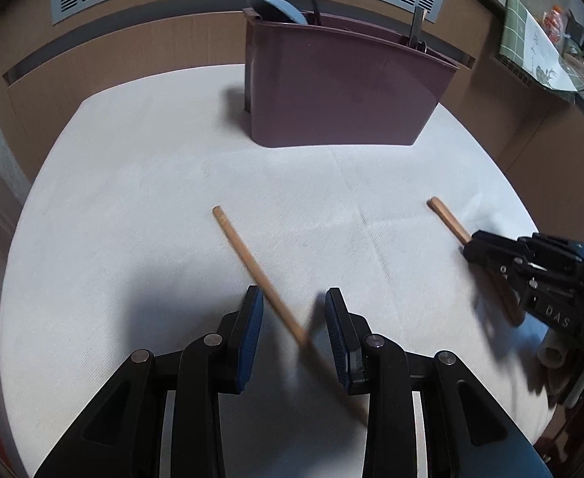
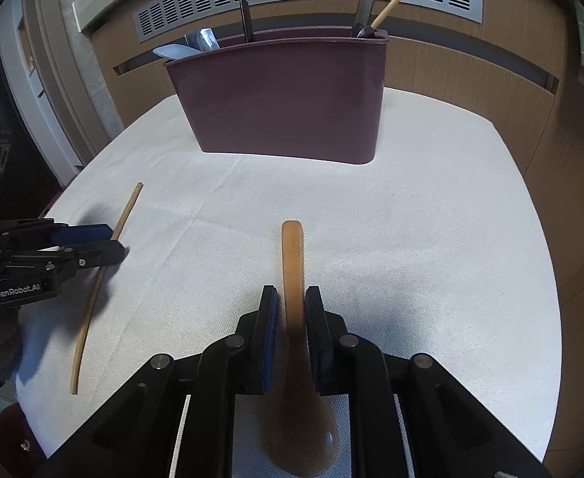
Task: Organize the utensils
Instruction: 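Grasp a wooden chopstick with left tool, then lower chopstick into caddy with left tool while right tool drops wooden spoon in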
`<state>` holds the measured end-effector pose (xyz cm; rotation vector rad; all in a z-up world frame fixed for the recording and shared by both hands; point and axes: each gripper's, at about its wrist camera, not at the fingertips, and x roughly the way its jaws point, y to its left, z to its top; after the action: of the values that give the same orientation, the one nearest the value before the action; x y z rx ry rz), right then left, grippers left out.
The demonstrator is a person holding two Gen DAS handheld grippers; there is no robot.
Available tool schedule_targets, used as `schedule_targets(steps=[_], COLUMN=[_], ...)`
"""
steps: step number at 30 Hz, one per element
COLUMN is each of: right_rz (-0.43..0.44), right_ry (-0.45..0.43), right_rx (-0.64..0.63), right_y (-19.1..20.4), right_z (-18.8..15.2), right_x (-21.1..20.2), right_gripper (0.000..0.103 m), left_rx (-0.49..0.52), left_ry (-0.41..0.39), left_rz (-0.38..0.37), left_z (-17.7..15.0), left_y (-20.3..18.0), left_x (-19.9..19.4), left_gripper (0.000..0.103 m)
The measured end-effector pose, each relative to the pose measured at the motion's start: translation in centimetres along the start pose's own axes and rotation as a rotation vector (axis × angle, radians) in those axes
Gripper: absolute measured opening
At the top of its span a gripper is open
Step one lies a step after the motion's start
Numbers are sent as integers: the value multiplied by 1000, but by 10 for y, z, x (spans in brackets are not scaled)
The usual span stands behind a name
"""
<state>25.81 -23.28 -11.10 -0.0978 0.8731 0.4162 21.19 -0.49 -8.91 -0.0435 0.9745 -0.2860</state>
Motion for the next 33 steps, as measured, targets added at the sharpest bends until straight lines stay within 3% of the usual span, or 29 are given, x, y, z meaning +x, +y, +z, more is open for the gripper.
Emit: schedule_targets(steps=[8, 11, 15, 20, 22, 23, 24, 29, 33], right_rz=[-9, -30, -7, -37, -50, -54, -60, -69, -60], right_ry=[7, 4, -35, -85, -102, -109, -118, -143, -164], right_rx=[-44, -77, -23, 13, 20, 22, 24, 29, 47], right_y=[5, 7, -4, -19, -22, -22, -23, -23, -27], right_z=[9, 13, 18, 20, 20, 20, 20, 20, 20], right_x=[9, 11, 1, -17, -23, -25, -28, -35, -41], right_gripper=[14, 10, 10, 10, 10, 10, 10, 10, 10], left_rx=[35, 37, 42, 9, -29, -46, -57, -108, -110], left_ry=[-1, 2, 5, 21, 8, -9, -19, -55, -136], left_rz=[11, 18, 35, 38, 21, 28, 26, -12, -38], left_z=[8, 8, 8, 10, 11, 12, 12, 11, 16], left_y=[-21, -22, -25, -25, -19, -16, -13, -4, -8], left_x=[8, 8, 8, 10, 9, 9, 10, 2, -27], left_gripper=[33, 33, 33, 33, 28, 14, 9, 5, 5])
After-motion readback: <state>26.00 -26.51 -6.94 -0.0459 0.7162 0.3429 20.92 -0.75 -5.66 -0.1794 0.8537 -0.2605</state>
